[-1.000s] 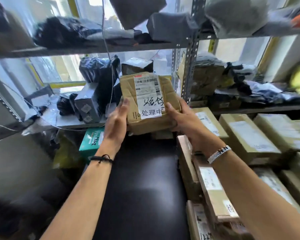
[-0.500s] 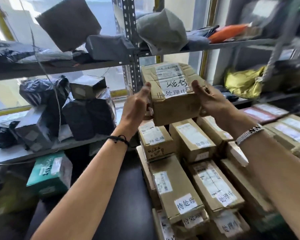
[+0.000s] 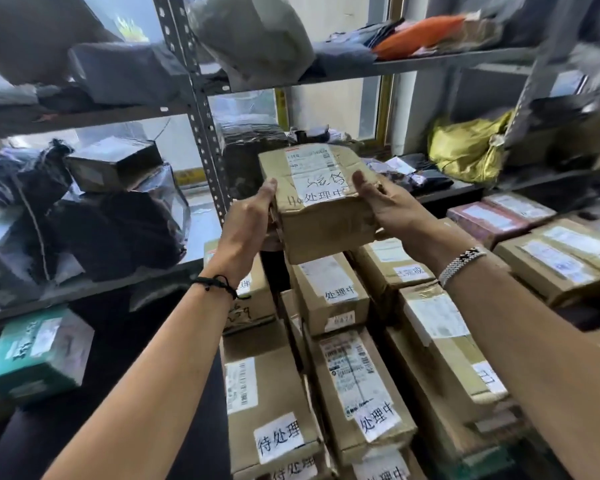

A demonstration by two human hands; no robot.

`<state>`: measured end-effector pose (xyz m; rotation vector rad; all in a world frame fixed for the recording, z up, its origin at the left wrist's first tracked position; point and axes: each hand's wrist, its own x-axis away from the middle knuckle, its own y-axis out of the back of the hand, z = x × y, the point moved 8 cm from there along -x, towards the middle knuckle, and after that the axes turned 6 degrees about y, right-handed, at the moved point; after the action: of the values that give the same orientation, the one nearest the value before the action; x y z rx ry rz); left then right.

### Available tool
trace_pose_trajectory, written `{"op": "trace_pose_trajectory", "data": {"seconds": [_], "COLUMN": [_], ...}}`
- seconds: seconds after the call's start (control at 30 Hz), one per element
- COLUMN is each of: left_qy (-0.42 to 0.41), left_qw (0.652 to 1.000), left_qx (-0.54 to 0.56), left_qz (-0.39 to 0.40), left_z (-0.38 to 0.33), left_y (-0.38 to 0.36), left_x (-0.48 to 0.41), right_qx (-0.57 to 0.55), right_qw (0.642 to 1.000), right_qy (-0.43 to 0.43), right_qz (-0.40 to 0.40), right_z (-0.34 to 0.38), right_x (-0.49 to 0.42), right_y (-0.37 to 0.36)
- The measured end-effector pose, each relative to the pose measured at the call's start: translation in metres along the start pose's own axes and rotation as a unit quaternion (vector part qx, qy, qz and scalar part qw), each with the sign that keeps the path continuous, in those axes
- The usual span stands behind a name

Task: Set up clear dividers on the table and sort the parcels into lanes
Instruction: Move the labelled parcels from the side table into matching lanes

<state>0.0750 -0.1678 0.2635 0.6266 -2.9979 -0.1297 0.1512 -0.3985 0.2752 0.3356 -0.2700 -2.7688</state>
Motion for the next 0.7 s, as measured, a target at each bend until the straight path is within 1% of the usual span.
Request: {"op": "trace_pose_trajectory", "data": {"seconds": [0.13,0.27,0.37,0.47,0.57,0.7], "left_qy": [0.02,0.064,0.096,0.103,0.11,0.086], "left_qw": [1.0,0.998,0.994,0.994,0.993,0.992], "left_qx": [0.001,-0.022,-0.042,-0.041,-0.051,-0.088], "left_qz": [-0.007,-0.02,-0.012,0.007,0.016,-0.016], "left_z": [0.012,0.035,0.056,0.059,0.06,0.056], "left_y": [-0.008,-0.008,-0.01,-0.012,-0.009,-0.003], "left_x": [-0.006,-0.015,-0.022,-0.03,-0.032,-0.037], "right_qx": [-0.003,-0.01,0.023,0.043,0.04,0.04], "right_qw": [1.0,0.998,0.995,0.993,0.989,0.989], "right_qy": [-0.016,-0.064,-0.1,-0.113,-0.138,-0.136], "right_qz": [0.006,0.001,0.011,0.007,0.025,0.033], "right_z": [-0.021,-0.053,-0.08,-0.087,-0.088,-0.088], "right_x": [-0.007,-0.008,-0.004,-0.007,-0.008,-0.009], "right_y": [0.0,-0.01,-0.016,-0.013,-0.017,-0.015]}}
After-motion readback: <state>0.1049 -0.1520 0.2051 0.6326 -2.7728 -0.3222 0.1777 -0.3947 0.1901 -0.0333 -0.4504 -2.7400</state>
